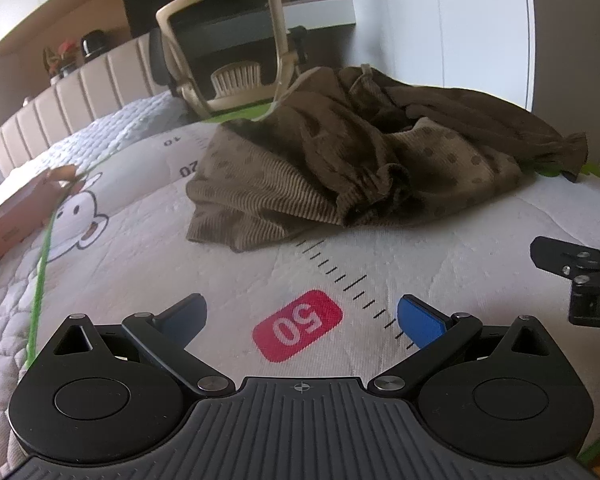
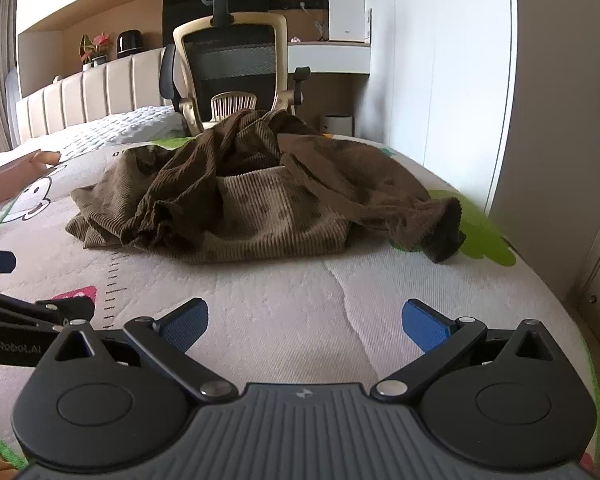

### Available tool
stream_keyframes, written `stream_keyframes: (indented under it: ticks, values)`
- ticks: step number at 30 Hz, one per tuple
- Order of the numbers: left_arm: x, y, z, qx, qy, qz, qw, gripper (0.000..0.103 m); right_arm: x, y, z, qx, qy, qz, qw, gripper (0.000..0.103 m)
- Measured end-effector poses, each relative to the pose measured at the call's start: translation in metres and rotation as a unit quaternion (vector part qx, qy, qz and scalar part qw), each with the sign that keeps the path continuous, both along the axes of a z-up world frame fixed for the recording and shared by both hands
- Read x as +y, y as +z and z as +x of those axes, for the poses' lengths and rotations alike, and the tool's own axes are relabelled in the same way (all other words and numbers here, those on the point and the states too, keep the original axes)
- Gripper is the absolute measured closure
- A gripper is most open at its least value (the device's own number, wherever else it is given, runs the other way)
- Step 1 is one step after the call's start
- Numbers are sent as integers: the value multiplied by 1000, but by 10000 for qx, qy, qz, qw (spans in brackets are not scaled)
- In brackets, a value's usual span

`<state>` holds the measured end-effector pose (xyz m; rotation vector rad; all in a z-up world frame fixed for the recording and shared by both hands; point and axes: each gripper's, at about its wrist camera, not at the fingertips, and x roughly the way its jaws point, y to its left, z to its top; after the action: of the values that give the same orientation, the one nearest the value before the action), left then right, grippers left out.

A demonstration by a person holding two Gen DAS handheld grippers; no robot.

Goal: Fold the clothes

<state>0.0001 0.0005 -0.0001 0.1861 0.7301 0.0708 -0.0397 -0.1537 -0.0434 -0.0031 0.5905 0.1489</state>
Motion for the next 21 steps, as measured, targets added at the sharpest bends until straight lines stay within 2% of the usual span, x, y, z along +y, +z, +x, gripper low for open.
stream_keyframes:
  ticks: [4, 6, 12, 21]
  values:
    - [3, 0, 9, 11, 19, 62, 10000, 0, 4, 1, -1, -70, -35, -63, 9999, 0]
    - [0, 1, 0, -273, 27, 127, 9995, 0, 6, 1, 0, -56, -24, -89, 9999, 0]
    - [7, 2, -4, -209, 48, -106, 9997, 0, 6, 2, -2, -91, -34, -56, 9999, 0]
    - [11, 2, -2, -180, 96, -182, 9996, 0, 7, 3, 0, -41, 8, -10, 10000, 0]
